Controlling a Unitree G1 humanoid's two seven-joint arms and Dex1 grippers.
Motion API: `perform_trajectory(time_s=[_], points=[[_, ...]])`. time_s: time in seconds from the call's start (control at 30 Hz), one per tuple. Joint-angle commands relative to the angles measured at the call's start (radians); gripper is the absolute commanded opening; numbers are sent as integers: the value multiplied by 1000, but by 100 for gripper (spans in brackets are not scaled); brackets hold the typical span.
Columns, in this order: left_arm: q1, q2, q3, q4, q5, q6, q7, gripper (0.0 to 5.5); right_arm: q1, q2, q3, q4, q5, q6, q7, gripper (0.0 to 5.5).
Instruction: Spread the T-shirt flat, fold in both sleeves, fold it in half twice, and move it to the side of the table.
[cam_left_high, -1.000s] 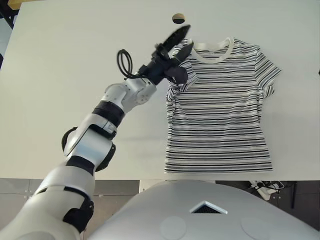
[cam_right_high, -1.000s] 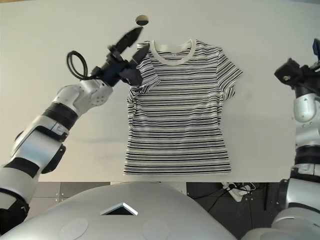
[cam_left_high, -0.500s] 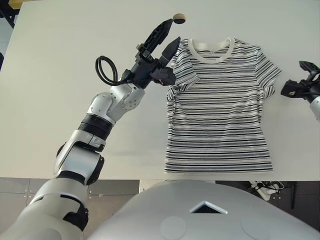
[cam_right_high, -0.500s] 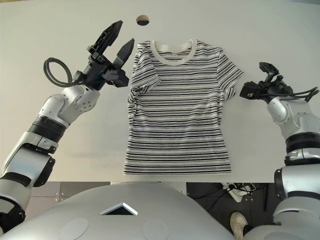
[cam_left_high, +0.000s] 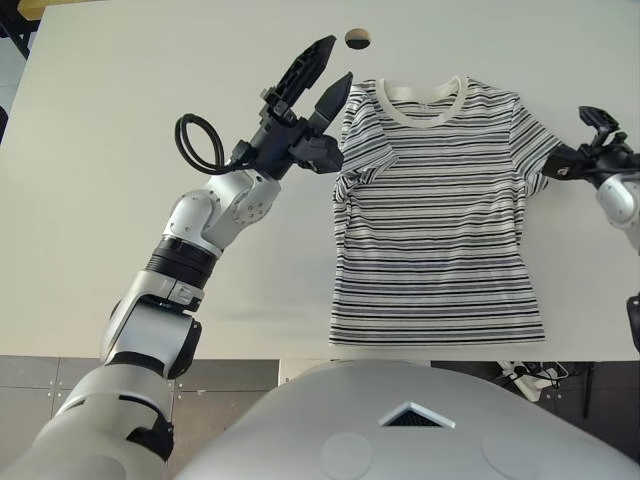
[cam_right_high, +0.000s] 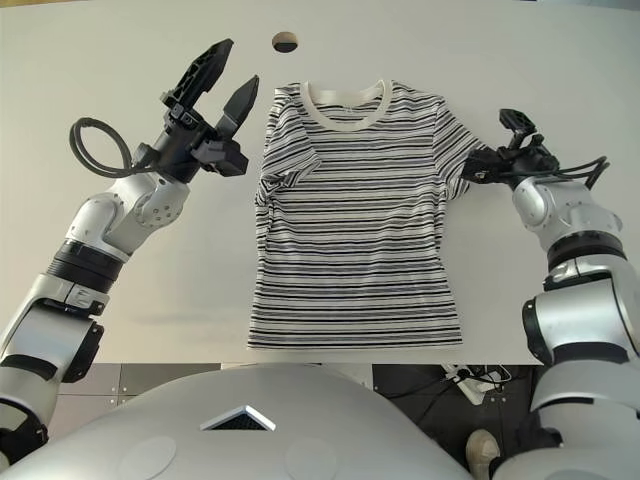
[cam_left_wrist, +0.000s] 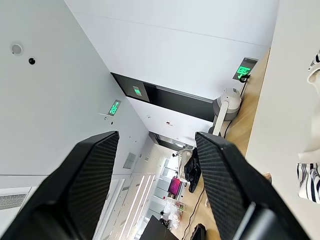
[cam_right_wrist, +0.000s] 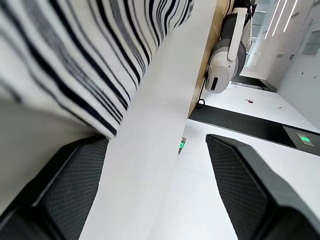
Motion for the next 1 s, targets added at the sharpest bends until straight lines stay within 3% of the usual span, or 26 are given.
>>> perform_trajectory(time_s=[0.03, 0.5, 1.0], points=[[-1, 4, 9, 7, -10, -7, -27, 284, 26, 41, 45, 47, -19, 1, 3, 360], [-3, -3, 12, 27, -26, -23, -43, 284, 29, 79, 86, 88, -7, -30, -14, 360], [-8, -9, 17, 45, -27, -33, -47, 286, 35, 82, 104, 113, 1, -23, -14, 102]])
